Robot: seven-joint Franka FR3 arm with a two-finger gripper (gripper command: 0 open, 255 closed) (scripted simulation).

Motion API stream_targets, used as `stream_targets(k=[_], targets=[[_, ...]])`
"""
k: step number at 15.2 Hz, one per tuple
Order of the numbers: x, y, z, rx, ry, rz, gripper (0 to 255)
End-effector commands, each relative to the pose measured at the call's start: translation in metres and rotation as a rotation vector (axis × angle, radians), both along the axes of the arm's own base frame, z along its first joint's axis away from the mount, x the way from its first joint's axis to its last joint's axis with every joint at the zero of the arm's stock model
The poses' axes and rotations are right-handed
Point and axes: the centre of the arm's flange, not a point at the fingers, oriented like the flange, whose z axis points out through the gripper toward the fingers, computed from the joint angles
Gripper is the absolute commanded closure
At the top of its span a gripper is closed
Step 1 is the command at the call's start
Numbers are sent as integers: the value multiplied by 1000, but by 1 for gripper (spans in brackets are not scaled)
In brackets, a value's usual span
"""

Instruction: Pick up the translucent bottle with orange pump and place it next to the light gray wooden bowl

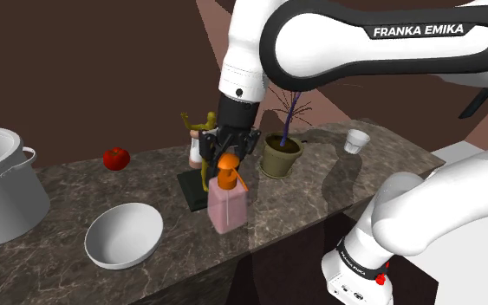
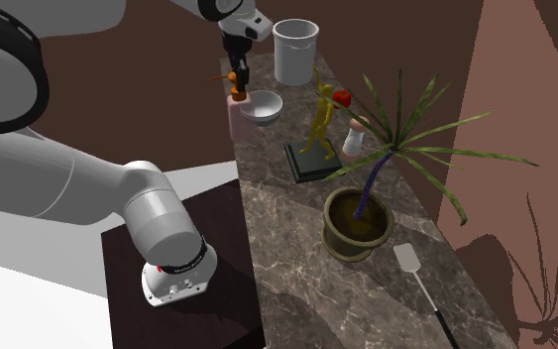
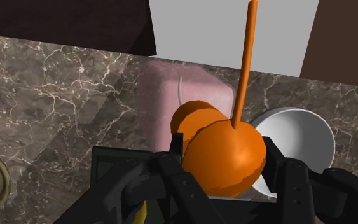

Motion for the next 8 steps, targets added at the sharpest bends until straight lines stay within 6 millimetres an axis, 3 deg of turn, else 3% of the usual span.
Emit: stream_targets(k=[1,8], targets=[[0,-1,-11,0,-1,0,255],[0,-1,-48,0,-1,0,255]])
